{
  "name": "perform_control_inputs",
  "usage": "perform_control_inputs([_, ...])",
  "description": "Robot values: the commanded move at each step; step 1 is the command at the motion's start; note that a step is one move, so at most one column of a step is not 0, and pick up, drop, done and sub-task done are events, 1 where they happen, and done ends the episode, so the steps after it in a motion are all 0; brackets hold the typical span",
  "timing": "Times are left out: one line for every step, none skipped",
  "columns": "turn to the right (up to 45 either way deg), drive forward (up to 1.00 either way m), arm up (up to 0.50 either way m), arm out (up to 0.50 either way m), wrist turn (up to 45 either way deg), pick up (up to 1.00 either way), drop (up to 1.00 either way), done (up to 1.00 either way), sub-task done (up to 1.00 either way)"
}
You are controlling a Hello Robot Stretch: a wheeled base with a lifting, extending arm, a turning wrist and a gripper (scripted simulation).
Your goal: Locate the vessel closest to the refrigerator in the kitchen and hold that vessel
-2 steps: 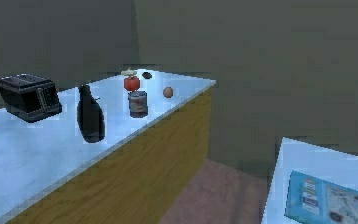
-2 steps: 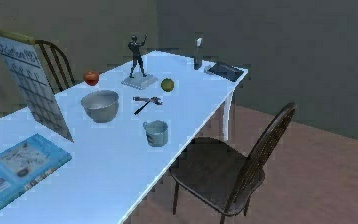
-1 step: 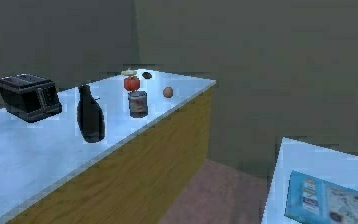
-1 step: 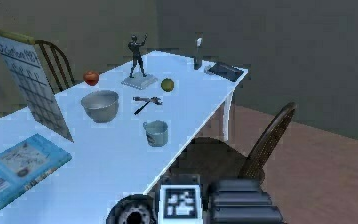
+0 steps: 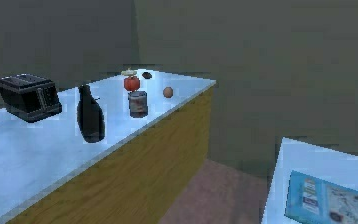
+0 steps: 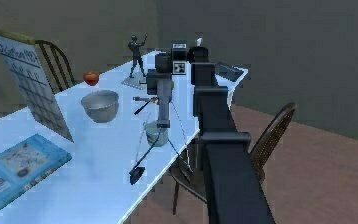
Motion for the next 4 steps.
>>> perform_control_inputs([0.0,0.0,0.0,0.0,45.0,0.0,0.0,0.0,0.0])
perform_control_inputs([0.0,0.0,0.0,0.0,45.0,0.0,0.0,0.0,0.0])
perform_control_inputs([0.0,0.0,0.0,0.0,45.0,0.0,0.0,0.0,0.0])
perform_control_inputs([0.0,0.0,0.0,0.0,27.0,0.0,0.0,0.0,0.0])
